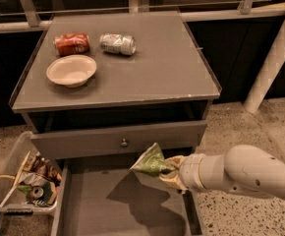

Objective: Place green jalapeno chip bag into middle drawer

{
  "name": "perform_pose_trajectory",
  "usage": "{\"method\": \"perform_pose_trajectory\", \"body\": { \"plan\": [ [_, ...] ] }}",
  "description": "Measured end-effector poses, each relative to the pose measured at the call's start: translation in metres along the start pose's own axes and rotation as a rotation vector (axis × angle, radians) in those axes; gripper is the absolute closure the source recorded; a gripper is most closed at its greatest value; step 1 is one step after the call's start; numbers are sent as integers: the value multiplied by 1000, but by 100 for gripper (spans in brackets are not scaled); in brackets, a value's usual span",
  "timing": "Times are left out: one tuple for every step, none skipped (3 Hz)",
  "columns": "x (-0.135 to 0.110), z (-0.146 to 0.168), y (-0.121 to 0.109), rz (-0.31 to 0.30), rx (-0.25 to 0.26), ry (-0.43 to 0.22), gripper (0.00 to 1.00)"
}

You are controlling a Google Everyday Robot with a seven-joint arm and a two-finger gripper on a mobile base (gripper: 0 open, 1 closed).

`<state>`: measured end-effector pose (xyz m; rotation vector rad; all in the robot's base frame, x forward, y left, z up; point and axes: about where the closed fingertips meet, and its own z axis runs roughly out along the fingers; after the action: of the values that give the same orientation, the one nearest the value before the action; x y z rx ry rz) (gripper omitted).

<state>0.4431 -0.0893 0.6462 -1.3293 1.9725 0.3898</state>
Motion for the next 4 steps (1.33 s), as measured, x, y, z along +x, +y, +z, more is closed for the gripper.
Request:
{"method": "perform_pose_trajectory", "body": {
  "plan": [
    [44,51,0,34,-73,-14,100],
    [44,51,0,34,-73,-14,100],
    [47,70,-1,39,-109,-33,100],
    [61,108,-6,59,-158,-61,100]
  ]
}}
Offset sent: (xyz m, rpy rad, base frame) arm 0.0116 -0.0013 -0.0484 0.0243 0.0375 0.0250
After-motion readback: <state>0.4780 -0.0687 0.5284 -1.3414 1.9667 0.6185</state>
